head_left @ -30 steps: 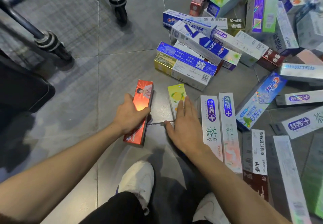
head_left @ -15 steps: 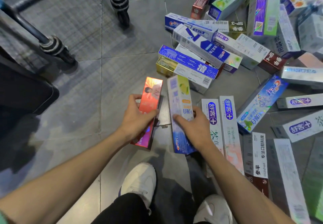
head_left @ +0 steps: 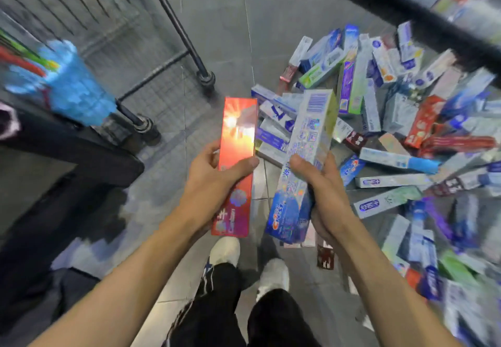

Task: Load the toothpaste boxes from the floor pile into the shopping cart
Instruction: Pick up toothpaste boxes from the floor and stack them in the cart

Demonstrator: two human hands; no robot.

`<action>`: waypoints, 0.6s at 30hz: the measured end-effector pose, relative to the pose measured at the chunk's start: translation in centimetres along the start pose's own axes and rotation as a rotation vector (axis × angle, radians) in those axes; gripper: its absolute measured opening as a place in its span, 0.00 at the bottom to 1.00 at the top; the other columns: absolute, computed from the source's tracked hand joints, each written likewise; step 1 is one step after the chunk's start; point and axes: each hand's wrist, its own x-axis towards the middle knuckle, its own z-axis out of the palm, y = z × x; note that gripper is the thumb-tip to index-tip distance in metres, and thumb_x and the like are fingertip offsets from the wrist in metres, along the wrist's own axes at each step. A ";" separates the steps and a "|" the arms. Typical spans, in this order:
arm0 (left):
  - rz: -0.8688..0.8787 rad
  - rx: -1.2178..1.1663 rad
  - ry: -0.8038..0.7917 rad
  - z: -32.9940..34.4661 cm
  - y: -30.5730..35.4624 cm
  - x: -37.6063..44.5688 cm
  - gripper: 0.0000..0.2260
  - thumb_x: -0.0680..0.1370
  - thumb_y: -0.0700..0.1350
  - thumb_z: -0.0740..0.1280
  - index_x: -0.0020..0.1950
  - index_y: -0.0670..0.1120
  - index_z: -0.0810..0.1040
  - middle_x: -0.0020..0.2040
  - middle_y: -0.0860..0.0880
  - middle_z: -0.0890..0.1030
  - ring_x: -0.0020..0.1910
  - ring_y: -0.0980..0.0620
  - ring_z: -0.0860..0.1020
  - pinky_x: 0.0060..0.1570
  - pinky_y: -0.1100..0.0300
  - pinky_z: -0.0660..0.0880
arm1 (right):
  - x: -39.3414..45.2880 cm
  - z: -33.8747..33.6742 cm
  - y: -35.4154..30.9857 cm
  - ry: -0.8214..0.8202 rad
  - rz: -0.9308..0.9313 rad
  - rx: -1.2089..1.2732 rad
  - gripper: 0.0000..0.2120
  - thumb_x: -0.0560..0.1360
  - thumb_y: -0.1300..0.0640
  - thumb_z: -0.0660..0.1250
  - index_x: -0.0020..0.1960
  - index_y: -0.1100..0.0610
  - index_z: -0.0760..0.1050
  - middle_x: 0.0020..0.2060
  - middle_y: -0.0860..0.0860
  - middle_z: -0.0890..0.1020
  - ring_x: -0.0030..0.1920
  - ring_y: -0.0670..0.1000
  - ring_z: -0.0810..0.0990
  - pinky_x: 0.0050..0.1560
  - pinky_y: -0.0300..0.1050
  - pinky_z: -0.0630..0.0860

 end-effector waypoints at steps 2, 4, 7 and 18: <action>0.007 -0.044 -0.002 -0.1 7.3 -4.0 0.18 0.73 0.35 0.75 0.62 0.42 0.76 0.38 0.58 0.85 0.35 0.63 0.81 0.36 0.69 0.76 | -4.1 2.1 -6.7 -0.066 0.003 0.008 0.27 0.72 0.57 0.75 0.69 0.59 0.71 0.60 0.59 0.83 0.58 0.56 0.83 0.56 0.52 0.79; 0.045 -0.078 0.017 -0.3 14.5 -7.7 0.20 0.73 0.34 0.74 0.63 0.39 0.74 0.37 0.59 0.84 0.34 0.64 0.80 0.36 0.70 0.75 | -7.9 4.2 -13.1 -0.139 -0.001 0.028 0.24 0.74 0.60 0.72 0.69 0.59 0.72 0.59 0.57 0.84 0.57 0.55 0.84 0.56 0.49 0.80; 0.092 -0.136 0.056 -0.7 24.2 -12.6 0.22 0.71 0.36 0.75 0.64 0.38 0.73 0.35 0.59 0.83 0.33 0.64 0.79 0.35 0.69 0.75 | -13.1 7.3 -22.3 -0.208 0.009 -0.048 0.22 0.75 0.60 0.71 0.68 0.55 0.74 0.58 0.52 0.85 0.58 0.54 0.84 0.58 0.49 0.80; 0.136 -0.316 0.209 -5.6 43.2 -23.2 0.26 0.68 0.43 0.81 0.63 0.46 0.75 0.44 0.50 0.85 0.38 0.54 0.82 0.42 0.56 0.78 | -23.5 18.9 -41.6 -0.302 -0.160 -0.224 0.21 0.73 0.52 0.73 0.64 0.54 0.74 0.55 0.52 0.86 0.56 0.57 0.85 0.56 0.54 0.82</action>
